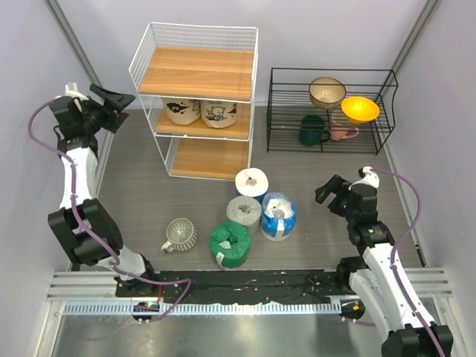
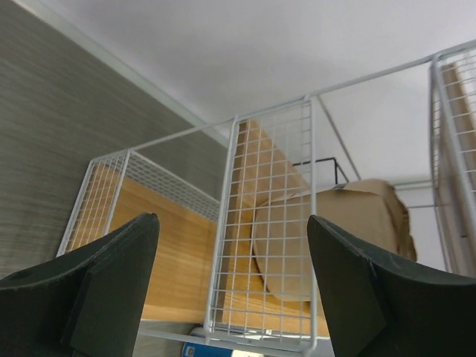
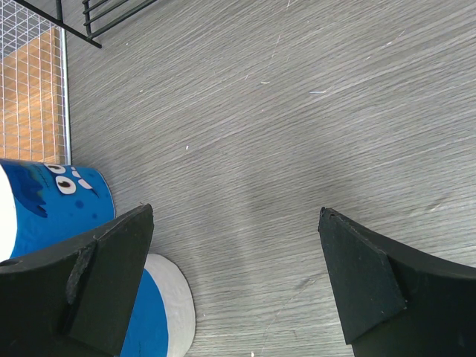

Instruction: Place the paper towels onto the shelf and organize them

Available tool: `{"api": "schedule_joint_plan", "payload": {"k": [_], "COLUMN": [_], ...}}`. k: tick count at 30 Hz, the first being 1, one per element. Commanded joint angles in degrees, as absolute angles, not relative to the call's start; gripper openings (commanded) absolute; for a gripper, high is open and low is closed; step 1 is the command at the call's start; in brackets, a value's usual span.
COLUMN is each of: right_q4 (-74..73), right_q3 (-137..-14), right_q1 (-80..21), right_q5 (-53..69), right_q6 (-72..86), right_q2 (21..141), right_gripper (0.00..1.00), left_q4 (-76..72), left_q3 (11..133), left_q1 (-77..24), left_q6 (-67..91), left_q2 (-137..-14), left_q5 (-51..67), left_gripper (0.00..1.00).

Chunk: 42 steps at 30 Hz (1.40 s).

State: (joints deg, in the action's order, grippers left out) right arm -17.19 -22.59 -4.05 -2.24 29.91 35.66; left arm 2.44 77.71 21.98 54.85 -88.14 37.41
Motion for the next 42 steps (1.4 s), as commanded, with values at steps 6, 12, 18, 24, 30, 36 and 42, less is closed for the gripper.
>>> {"api": "schedule_joint_plan", "payload": {"k": [6,12,18,24,30,36,42], "right_q4": [-15.1,-15.0,-14.9,-14.9,-14.9,-15.0,-14.9], "right_q3": [-23.2,-23.3,-23.3,-23.4,-23.5,-23.4,-23.3], "right_q1": [-4.2,-4.2,-4.2,-4.2,-4.2,-4.3,-4.2], "right_q5": [-2.2,-2.3,-2.3,-2.0,-2.0,-2.1,-2.1], "right_q6": [29.9,29.8,29.7,29.7,29.7,29.8,29.8], "right_q2": [35.9,36.6,36.5,36.4,36.7,36.7,36.5], "right_gripper": [0.99,0.98,0.99,0.99,0.99,0.98,0.99], "left_q4": [4.3,3.2,-2.0,-1.8,-0.2,4.0,7.6], "left_q3": [81.7,82.4,81.8,84.1,86.6,88.1,89.2], "left_q1": [18.0,17.9,17.7,16.0,13.9,12.4,10.8], "left_q6": [49.4,49.5,51.9,50.5,47.0,44.7,41.4], "left_q2": [-91.2,-91.5,-91.2,-93.0,-94.3,-95.4,-96.3], "left_q5": [41.0,42.4,44.0,47.0,47.9,47.0,45.4], "left_gripper": [0.85,0.85,0.85,0.85,0.85,0.85,0.85]}}
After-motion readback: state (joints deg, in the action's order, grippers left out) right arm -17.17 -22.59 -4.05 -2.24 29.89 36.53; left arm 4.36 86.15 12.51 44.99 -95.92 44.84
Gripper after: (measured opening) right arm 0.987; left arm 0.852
